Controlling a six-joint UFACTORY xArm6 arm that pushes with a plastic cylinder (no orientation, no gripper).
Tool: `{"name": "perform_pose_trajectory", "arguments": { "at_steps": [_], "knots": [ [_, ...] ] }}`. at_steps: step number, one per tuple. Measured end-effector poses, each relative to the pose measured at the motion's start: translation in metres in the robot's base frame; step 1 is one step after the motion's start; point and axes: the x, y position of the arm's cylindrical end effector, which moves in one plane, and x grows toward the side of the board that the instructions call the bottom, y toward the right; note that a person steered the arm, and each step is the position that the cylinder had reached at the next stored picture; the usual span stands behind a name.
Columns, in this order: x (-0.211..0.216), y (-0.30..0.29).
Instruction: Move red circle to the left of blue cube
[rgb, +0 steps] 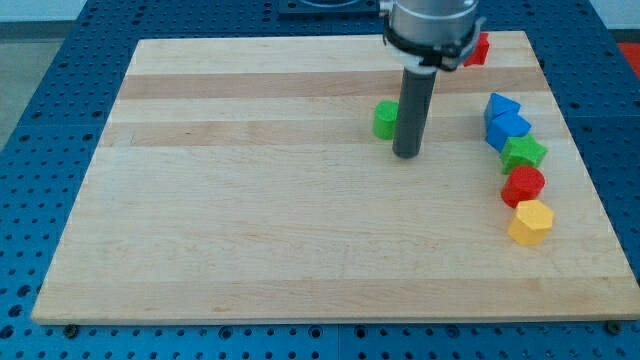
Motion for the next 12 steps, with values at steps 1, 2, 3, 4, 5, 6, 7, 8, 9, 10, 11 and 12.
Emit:
{"name": "perform_pose_trajectory", "arguments": {
  "at_steps": [1,2,3,4,5,6,7,8,9,10,11,12],
  "knots": [
    [0.047,0.000],
    [0.104,0.002],
    [0.146,0.024],
    [0.154,0.081],
    [0.154,0.147],
    [0.154,0.210],
    [0.136,0.243],
    [0.105,0.243],
    [0.081,0.223],
    [0.068,0.197],
    [0.066,0.166],
    [0.066,0.132]
  ]
}}
